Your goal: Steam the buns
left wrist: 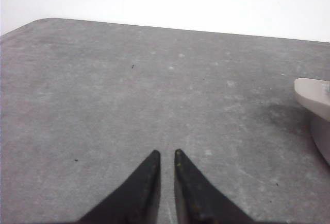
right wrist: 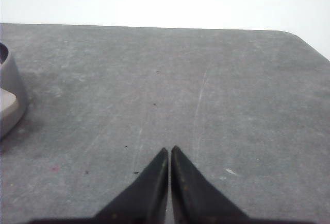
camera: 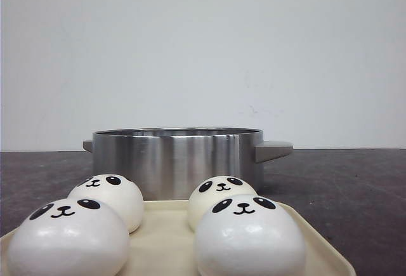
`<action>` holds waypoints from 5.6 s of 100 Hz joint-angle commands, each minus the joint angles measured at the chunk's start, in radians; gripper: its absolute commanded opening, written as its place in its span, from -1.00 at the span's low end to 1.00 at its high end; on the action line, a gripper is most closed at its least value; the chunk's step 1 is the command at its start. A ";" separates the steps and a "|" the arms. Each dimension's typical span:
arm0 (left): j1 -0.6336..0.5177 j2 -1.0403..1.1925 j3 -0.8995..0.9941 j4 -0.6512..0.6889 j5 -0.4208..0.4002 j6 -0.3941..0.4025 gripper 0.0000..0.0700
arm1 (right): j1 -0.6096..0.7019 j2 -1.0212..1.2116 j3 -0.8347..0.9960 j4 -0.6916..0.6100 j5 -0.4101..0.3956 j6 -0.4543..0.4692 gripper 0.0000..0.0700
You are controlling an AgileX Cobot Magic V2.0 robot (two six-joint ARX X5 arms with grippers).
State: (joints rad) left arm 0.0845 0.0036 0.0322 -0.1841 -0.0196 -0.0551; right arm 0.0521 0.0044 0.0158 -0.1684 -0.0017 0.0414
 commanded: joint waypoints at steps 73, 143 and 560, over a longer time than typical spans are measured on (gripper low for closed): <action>0.002 0.000 -0.018 -0.003 0.002 -0.006 -0.99 | 0.003 -0.001 -0.004 0.011 0.001 0.004 -0.98; 0.002 0.000 -0.018 -0.002 0.001 -0.009 -0.99 | 0.005 -0.001 -0.003 0.127 -0.072 0.277 -0.98; -0.578 0.489 0.887 -0.784 0.248 -0.077 0.93 | 0.764 1.805 1.234 -0.652 -0.102 0.519 0.48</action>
State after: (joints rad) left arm -0.4885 0.4911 0.9077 -0.9691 0.2333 -0.1261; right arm 0.8051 1.7870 1.2327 -0.8261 -0.1123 0.5728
